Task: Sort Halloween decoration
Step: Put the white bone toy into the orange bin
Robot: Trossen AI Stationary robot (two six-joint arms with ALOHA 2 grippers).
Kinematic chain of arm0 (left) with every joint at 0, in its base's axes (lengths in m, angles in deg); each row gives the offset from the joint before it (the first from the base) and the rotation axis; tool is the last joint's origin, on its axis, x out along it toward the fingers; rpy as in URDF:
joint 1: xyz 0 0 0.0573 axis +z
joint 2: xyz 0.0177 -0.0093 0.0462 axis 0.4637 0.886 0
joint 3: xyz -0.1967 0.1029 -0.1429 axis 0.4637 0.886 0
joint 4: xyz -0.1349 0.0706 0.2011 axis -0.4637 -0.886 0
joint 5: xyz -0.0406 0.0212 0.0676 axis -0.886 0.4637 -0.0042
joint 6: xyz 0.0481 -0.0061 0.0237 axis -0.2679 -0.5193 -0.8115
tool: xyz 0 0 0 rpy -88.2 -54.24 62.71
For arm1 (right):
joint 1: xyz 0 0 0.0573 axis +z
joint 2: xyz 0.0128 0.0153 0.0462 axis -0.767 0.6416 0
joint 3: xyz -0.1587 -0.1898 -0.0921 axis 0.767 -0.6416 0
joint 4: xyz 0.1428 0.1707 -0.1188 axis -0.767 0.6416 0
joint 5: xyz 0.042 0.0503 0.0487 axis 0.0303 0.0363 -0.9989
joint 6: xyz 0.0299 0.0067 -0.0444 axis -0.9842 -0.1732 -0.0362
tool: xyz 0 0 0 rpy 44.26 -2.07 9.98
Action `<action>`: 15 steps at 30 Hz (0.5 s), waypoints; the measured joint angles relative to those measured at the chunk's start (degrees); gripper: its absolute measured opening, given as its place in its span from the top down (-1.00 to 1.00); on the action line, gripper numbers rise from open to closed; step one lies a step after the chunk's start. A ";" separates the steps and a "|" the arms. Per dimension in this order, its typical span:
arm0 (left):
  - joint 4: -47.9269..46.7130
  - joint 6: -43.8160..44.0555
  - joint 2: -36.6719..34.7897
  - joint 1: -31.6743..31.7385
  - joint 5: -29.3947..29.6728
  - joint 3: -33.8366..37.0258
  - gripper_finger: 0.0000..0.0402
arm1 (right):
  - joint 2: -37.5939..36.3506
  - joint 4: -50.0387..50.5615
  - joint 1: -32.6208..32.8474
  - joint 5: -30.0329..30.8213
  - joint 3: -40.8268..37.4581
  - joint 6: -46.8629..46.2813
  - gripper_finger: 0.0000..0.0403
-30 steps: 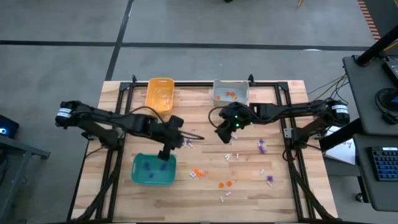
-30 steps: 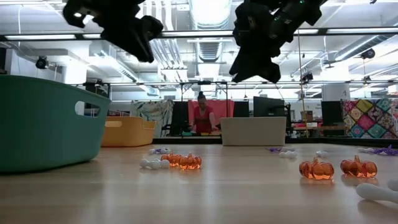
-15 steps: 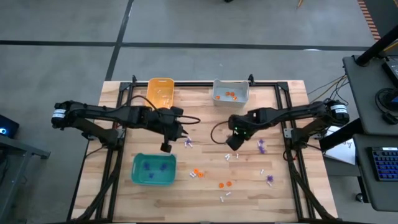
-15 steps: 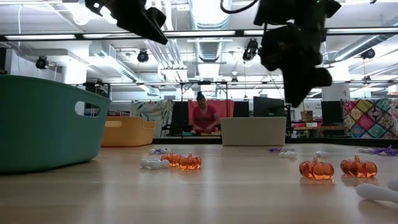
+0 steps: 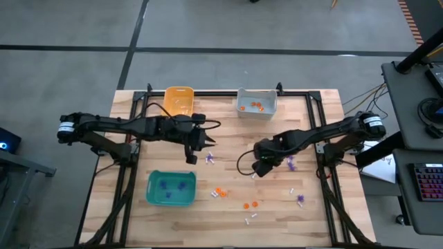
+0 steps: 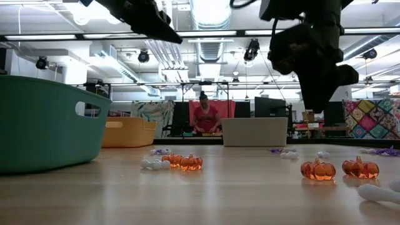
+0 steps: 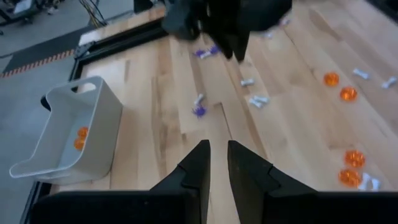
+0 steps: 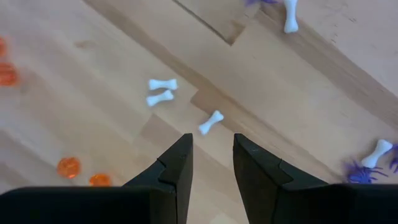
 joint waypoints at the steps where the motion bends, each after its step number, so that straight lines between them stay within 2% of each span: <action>1: 0.46 0.35 0.00 0.00 0.01 0.00 0.81 | 0.72 -0.04 0.00 0.00 0.00 0.01 0.49; 15: 1.63 3.57 -1.09 1.75 0.08 0.04 0.81 | 10.17 -0.17 1.33 -1.52 2.59 1.49 0.49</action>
